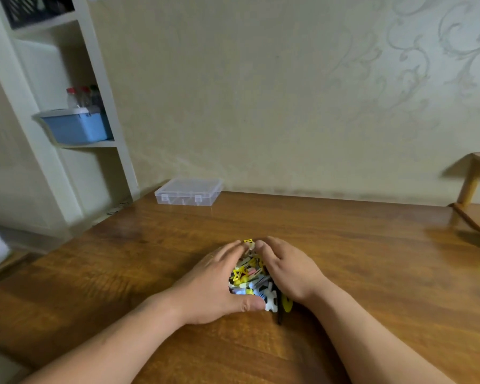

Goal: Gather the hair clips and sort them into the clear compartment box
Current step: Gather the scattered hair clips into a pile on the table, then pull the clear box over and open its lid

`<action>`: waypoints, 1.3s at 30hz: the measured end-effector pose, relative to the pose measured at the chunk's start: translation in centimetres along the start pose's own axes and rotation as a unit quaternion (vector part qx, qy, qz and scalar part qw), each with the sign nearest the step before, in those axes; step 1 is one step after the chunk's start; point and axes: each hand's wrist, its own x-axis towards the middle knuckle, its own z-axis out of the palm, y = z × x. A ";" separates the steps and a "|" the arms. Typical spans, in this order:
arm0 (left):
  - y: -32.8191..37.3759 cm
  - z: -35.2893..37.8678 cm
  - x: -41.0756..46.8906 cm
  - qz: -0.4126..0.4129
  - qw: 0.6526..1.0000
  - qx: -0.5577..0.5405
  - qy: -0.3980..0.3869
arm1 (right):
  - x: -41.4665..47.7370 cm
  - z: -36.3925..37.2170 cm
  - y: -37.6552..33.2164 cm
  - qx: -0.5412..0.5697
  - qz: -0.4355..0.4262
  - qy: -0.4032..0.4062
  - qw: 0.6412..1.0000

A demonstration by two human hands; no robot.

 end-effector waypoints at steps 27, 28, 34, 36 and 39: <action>-17.0 -8.0 6.3 -0.175 0.911 -0.291 0.236 | 7.5 -1.1 -2.6 0.027 0.154 0.019 0.988; -18.1 -8.3 7.1 -0.182 0.908 -0.287 0.244 | 9.6 -0.4 -3.0 0.016 0.153 0.002 0.988; -22.4 -9.8 11.4 -0.207 0.883 -0.285 0.311 | 20.5 4.5 -6.0 -0.006 0.136 -0.069 0.988; -23.6 -10.3 12.5 -0.216 0.870 -0.302 0.326 | 22.8 5.7 -6.8 0.001 0.118 -0.074 0.990; -25.3 -10.7 13.9 -0.221 0.863 -0.316 0.326 | 25.5 7.2 -6.8 0.004 0.097 -0.095 0.991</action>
